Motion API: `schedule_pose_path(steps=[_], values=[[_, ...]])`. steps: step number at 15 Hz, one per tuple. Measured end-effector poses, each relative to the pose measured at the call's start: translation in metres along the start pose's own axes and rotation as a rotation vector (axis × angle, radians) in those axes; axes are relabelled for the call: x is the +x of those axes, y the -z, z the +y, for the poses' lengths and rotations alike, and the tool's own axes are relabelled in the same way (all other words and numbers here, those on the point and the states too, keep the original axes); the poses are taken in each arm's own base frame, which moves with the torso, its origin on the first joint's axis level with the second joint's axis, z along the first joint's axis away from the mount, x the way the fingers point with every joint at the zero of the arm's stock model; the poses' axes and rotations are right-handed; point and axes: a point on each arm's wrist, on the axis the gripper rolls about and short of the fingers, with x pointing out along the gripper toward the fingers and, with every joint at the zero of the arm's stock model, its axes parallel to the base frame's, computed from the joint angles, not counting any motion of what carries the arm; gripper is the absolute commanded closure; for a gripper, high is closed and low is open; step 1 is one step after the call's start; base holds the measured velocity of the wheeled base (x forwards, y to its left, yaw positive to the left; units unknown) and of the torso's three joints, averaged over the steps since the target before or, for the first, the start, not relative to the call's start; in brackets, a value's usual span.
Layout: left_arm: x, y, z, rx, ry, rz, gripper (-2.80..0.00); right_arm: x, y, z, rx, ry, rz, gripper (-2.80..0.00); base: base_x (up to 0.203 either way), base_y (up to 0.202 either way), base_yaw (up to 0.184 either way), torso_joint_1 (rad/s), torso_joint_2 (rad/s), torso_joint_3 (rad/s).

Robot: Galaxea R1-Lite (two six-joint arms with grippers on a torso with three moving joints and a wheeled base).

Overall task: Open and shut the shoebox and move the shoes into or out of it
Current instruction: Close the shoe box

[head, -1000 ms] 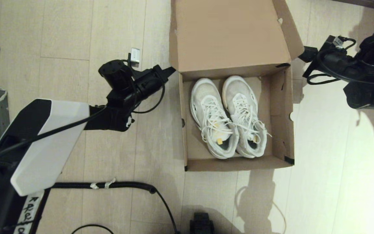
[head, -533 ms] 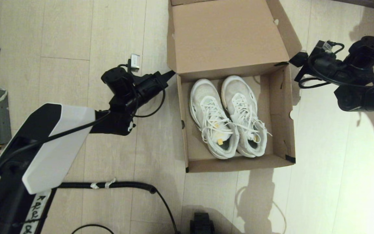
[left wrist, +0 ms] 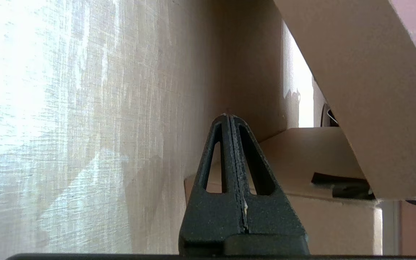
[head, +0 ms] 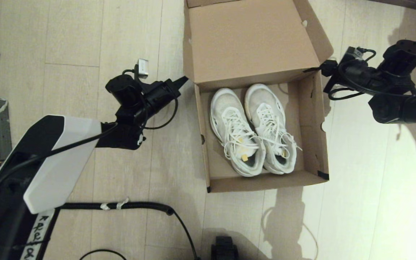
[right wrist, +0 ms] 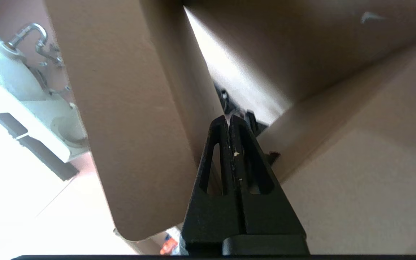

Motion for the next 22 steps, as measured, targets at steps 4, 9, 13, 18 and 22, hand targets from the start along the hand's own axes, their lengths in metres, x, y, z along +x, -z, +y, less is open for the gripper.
schedule_pose_path(steps=[4, 9, 13, 18, 22], values=[[0.004, 0.003, -0.006, -0.007, 0.016, 0.005, 0.00, 0.007, 0.007, 0.003, 0.020, 0.008, 0.044, 0.00, 0.000, 0.000, 0.000, 0.000, 0.00, 0.000], [0.009, 0.006, -0.015, -0.014, 0.037, 0.008, 0.00, 0.011, 0.011, 0.003, 0.030, 0.010, 0.055, 0.00, 0.000, 0.000, 0.000, 0.000, 0.00, 0.000], [0.016, 0.002, -0.034, -0.008, 0.083, -0.011, 0.00, 0.011, 0.012, 0.002, 0.035, 0.014, 0.060, 0.00, 0.000, 0.000, 0.000, 0.000, 0.00, 0.000], [0.018, -0.017, -0.051, 0.013, 0.115, -0.044, 0.00, 0.012, 0.014, -0.003, 0.049, 0.021, 0.064, 0.00, 0.000, 0.000, 0.000, 0.000, 0.00, 0.000], [0.017, -0.038, -0.064, 0.037, 0.136, -0.078, 0.00, 0.013, 0.014, -0.004, 0.049, 0.021, 0.066, 0.00, 0.000, 0.000, 0.000, 0.000, 0.00, 0.000]])
